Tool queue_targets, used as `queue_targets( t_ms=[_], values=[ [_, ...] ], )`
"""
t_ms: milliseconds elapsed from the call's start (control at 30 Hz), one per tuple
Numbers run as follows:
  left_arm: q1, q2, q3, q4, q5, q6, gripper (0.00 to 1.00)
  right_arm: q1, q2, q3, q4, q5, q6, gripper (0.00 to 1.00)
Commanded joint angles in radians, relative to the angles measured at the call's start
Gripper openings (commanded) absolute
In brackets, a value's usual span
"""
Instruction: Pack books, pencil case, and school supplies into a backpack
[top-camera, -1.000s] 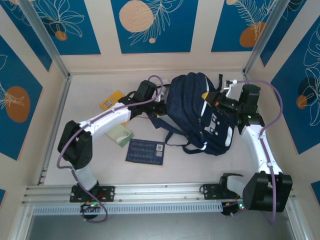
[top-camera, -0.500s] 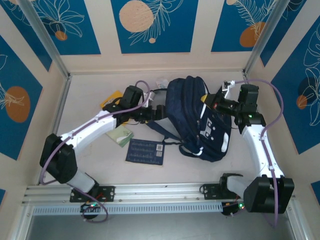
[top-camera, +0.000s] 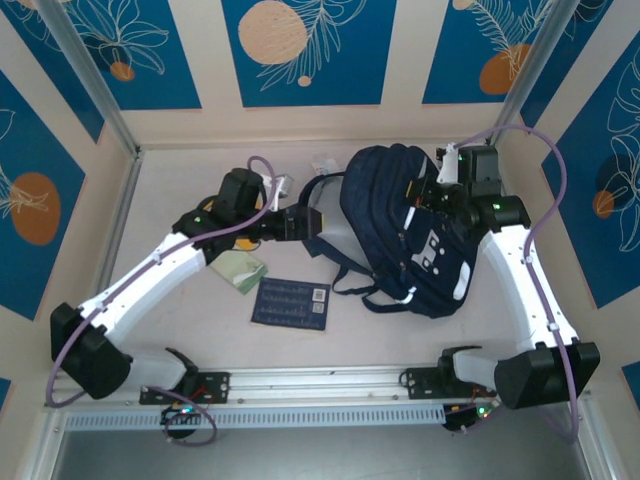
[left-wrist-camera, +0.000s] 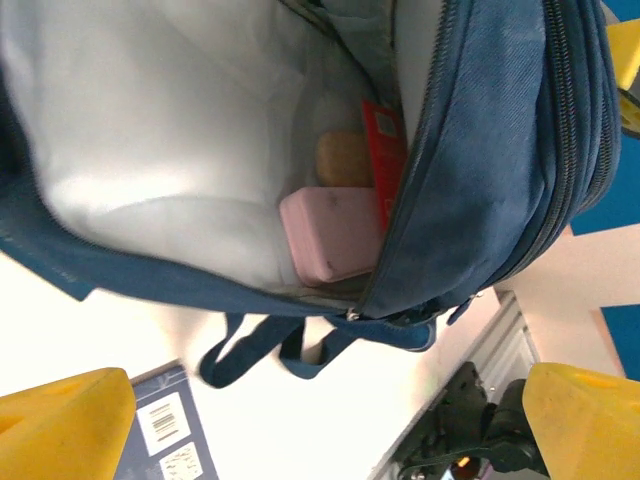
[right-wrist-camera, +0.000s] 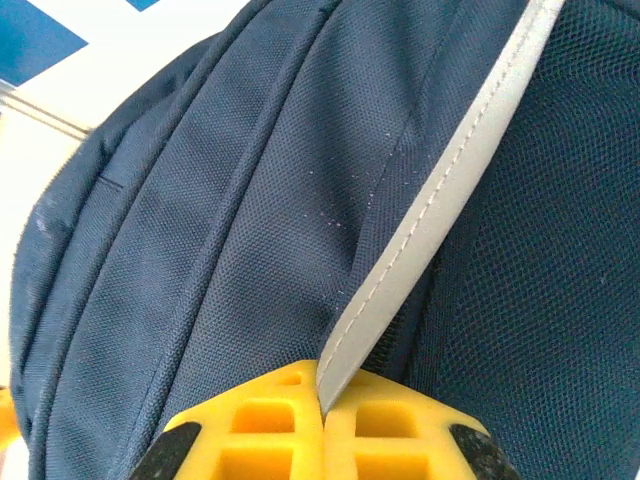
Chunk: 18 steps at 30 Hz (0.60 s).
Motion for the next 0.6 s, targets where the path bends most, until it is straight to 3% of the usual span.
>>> queue_targets(
  t_ms=[0,100,267,567],
  values=[
    [0.015,-0.049,0.005,-0.086,-0.096,0.054,1.0,-0.037,-0.041,0.06,0.014,-0.006,-0.083,0.0],
    [0.018,-0.078,-0.028,-0.108,-0.145,0.055,1.0,-0.032,-0.032,0.094,-0.001,-0.07,-0.114,0.0],
    [0.019,-0.108,-0.08,-0.142,-0.252,0.019,0.99,0.1,0.082,0.147,-0.124,0.094,-0.213,0.0],
    [0.023,-0.143,-0.117,-0.278,-0.406,-0.041,0.99,0.204,0.098,-0.089,-0.031,0.201,-0.074,0.0]
  ],
)
